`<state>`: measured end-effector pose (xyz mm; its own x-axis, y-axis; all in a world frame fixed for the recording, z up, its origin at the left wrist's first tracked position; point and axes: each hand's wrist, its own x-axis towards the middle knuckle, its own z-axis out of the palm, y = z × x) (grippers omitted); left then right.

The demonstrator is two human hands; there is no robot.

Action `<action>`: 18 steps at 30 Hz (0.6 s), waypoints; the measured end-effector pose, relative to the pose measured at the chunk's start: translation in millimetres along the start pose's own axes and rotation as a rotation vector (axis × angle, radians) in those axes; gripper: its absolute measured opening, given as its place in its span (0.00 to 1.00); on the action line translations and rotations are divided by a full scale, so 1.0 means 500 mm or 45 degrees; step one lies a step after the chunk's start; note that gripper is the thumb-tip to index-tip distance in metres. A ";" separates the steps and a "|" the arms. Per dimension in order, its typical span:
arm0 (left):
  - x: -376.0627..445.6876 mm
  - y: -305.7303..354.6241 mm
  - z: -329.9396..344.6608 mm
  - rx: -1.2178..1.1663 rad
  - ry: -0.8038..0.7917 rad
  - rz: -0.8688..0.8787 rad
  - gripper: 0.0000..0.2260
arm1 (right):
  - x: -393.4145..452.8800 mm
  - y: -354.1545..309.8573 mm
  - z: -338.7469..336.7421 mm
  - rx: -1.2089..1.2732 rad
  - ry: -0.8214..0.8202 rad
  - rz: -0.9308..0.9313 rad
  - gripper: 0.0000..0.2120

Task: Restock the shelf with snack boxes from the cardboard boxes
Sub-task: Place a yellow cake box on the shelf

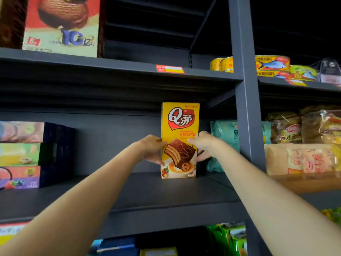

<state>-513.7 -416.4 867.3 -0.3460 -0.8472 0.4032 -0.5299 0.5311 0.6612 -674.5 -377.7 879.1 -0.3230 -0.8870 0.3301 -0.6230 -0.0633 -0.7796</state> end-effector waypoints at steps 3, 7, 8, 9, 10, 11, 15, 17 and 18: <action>0.022 -0.001 0.001 0.432 0.089 -0.031 0.25 | 0.021 -0.005 0.018 -0.133 0.091 -0.003 0.19; 0.055 -0.017 0.023 0.734 0.025 -0.013 0.28 | 0.061 0.006 0.041 -0.189 0.176 0.016 0.17; 0.063 -0.025 0.028 0.780 0.012 0.020 0.28 | 0.067 0.008 0.043 -0.186 0.183 0.019 0.17; 0.067 -0.027 0.032 0.756 0.016 -0.004 0.28 | 0.069 0.009 0.045 -0.189 0.184 0.020 0.17; 0.064 -0.024 0.031 0.773 0.005 -0.044 0.27 | 0.073 0.010 0.045 -0.198 0.185 0.014 0.16; 0.066 -0.022 0.027 0.728 -0.028 -0.064 0.25 | 0.073 0.010 0.045 -0.206 0.187 0.010 0.16; 0.062 -0.010 0.016 0.821 -0.195 0.020 0.18 | 0.074 0.013 0.049 -0.232 0.180 0.018 0.16; 0.060 -0.015 0.015 0.922 -0.157 0.041 0.13 | 0.072 0.016 0.049 -0.224 0.163 0.030 0.15; 0.053 -0.014 0.016 0.932 -0.147 0.035 0.09 | 0.068 0.017 0.048 -0.226 0.165 0.032 0.14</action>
<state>-525.4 -442.5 868.5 -0.4245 -0.8477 0.3180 -0.8865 0.4605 0.0442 -673.5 -419.5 871.0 -0.4214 -0.8204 0.3865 -0.7257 0.0494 -0.6862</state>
